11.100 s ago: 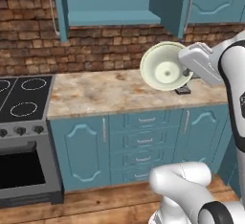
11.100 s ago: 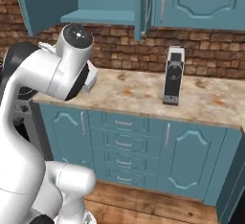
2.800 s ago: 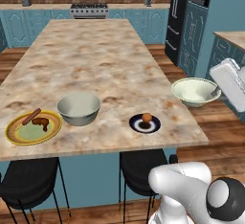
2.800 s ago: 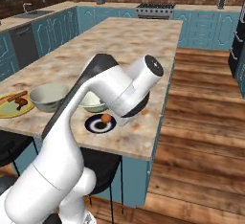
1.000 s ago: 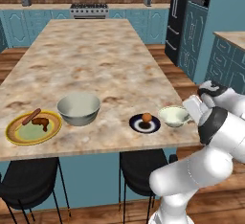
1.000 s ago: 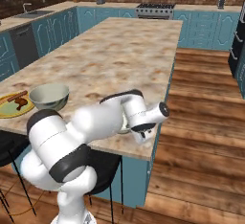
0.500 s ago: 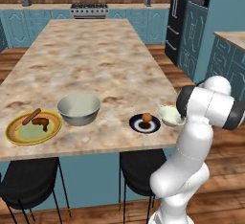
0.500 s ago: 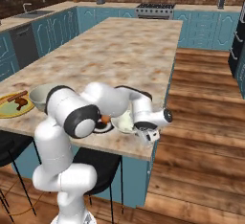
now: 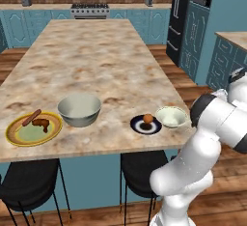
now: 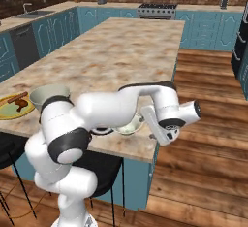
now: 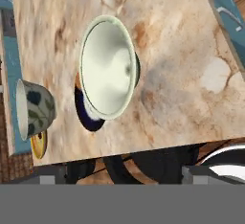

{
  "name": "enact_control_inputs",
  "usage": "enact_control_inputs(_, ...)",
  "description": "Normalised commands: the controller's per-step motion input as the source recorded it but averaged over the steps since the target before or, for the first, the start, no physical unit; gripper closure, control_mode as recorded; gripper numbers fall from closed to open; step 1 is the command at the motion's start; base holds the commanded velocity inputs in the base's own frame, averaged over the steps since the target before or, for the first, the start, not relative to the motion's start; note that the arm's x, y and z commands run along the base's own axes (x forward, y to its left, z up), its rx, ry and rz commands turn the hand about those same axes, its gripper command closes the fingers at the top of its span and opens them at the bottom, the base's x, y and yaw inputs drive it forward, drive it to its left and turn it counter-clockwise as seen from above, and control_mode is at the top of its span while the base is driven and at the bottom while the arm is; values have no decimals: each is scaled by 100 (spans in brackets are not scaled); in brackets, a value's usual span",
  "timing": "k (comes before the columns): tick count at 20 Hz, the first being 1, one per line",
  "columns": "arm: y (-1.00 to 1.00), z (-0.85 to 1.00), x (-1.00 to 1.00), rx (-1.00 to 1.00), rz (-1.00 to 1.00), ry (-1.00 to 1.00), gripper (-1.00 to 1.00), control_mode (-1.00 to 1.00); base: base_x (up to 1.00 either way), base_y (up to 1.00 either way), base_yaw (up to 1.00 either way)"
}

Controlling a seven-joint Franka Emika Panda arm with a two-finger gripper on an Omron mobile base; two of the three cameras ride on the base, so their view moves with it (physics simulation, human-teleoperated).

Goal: Take the smaller bowl and place it next to the appetizer plate on the dining counter , and place the larger bowl next to the plate with cooked food.

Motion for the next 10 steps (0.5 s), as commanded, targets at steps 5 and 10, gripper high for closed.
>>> enact_control_inputs(5, 42, 72, -100, -21, 16, -25, -100, -100, 0, 0, 0)
enact_control_inputs(10, 98, 10, -81, -24, 5, -44, -100, -100, 0, 0, 0)
